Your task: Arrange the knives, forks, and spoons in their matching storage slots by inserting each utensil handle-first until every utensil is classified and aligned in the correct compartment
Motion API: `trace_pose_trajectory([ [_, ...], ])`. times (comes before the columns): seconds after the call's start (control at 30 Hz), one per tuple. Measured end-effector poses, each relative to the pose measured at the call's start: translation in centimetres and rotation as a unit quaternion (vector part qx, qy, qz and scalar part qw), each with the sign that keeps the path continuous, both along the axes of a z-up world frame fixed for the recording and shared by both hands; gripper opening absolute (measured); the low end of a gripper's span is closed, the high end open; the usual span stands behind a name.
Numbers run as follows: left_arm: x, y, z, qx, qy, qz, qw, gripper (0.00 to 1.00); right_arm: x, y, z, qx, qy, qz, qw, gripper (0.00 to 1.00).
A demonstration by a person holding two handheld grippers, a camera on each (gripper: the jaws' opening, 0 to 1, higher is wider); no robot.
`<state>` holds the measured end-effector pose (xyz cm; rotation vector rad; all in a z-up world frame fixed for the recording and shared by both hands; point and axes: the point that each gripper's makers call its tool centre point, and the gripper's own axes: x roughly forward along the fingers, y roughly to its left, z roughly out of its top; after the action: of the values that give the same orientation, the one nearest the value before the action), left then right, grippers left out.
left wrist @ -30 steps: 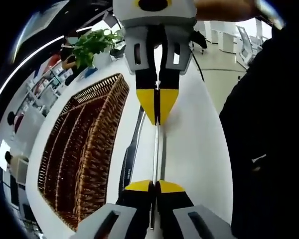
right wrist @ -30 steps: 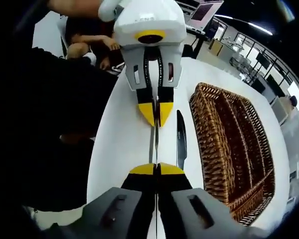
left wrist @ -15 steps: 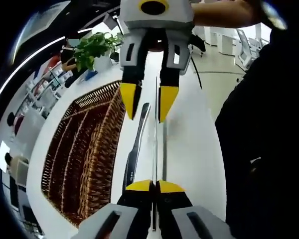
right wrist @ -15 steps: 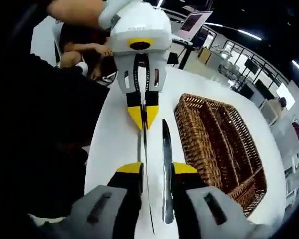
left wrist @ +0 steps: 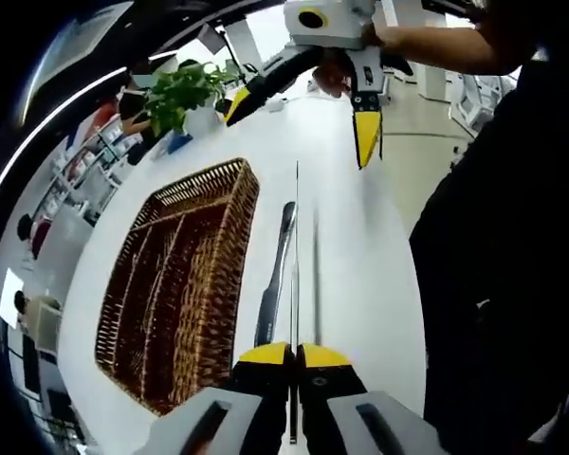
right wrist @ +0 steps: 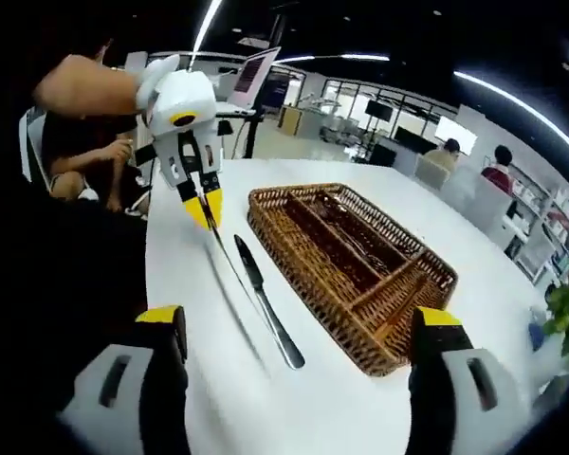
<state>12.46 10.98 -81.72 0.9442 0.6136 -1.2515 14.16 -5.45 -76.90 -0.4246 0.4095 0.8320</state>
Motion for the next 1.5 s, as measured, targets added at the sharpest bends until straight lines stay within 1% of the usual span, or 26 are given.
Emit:
trace_pose_trajectory([
  [0.1,0.3,0.0,0.8,0.0,-0.008,-0.004,1.0,0.01,-0.3,-1.6,0.1,0.04,0.024,-0.041,0.9981,1.0],
  [0.2,0.9,0.0,1.4,0.001,-0.016,-0.003,0.9999,0.01,0.0,-3.2,0.5,0.064,0.026,-0.079,0.9945,1.0],
  [0.23,1.1,0.1,1.6,0.005,-0.021,-0.003,0.9998,0.01,0.1,-4.0,1.1,0.082,0.023,-0.101,0.9912,1.0],
  [0.27,1.3,0.2,1.9,0.015,-0.031,-0.006,0.9994,0.01,0.1,-4.2,1.3,0.086,0.022,-0.107,0.9903,1.0],
  [0.37,1.6,0.1,2.5,0.015,-0.034,-0.01,0.9993,0.01,-0.1,-4.8,2.1,0.104,0.021,-0.118,0.9874,1.0],
  [0.4,1.6,0.0,2.8,0.011,-0.034,-0.011,0.9993,0.01,-0.3,-4.9,2.5,0.105,0.019,-0.118,0.9874,1.0],
  [0.47,1.7,-0.2,3.2,0.005,-0.035,-0.018,0.9992,0.01,-0.4,-4.9,3.1,0.102,0.006,-0.115,0.988,1.0],
  [0.5,1.8,-0.3,3.3,0.004,-0.037,-0.024,0.999,0.01,-0.6,-4.5,3.3,0.092,-0.001,-0.098,0.9909,1.0],
  [0.53,1.9,-0.2,3.4,0.004,-0.036,-0.021,0.9991,0.01,-0.9,-4.2,3.6,0.081,-0.01,-0.085,0.993,1.0],
  [0.6,2.1,-0.1,3.5,0.009,-0.036,-0.018,0.9991,0.01,-1.2,-3.7,4.1,0.054,-0.038,-0.063,0.9958,1.0],
  [0.67,2.4,0.2,3.7,0.014,-0.04,-0.013,0.999,0.01,-1.6,-3.5,4.1,0.033,-0.034,-0.055,0.9974,1.0],
  [0.77,2.8,0.4,4.2,0.015,-0.042,-0.009,0.999,0.01,-1.4,-3.6,4.6,0.026,-0.035,-0.051,0.9978,1.0],
  [0.83,3.2,0.6,4.4,0.018,-0.047,-0.005,0.9987,0.01,-1.0,-3.9,5.0,0.026,-0.032,-0.055,0.9976,1.0],
  [0.9,3.5,0.8,4.8,0.018,-0.049,-0.002,0.9986,0.01,-0.6,-4.3,5.6,0.03,-0.036,-0.059,0.9971,1.0],
  [1.0,3.8,0.9,5.1,0.02,-0.054,-0.002,0.9983,0.01,-0.2,-4.6,5.9,0.039,-0.031,-0.067,0.9965,1.0],
  [1.03,4.0,1.0,5.2,0.023,-0.059,-0.006,0.998,0.01,-0.1,-4.6,6.1,0.042,-0.035,-0.071,0.996,1.0],
  [1.17,4.2,1.0,5.7,0.021,-0.058,0.002,0.9981,0.01,0.1,-5.0,6.4,0.041,-0.038,-0.077,0.9954,1.0],
  [1.23,4.1,0.7,6.2,0.007,-0.056,0.006,0.9984,0.01,0.1,-5.2,6.6,0.045,-0.041,-0.081,0.9949,1.0],
  [1.3,4.2,0.5,6.5,0.001,-0.06,0.006,0.9982,0.01,0.0,-5.3,6.7,0.045,-0.042,-0.082,0.9947,1.0],
  [1.5,4.5,0.7,6.5,0.003,-0.061,0.014,0.998,0.01,0.1,-6.0,6.8,0.039,-0.039,-0.087,0.9947,1.0],
])
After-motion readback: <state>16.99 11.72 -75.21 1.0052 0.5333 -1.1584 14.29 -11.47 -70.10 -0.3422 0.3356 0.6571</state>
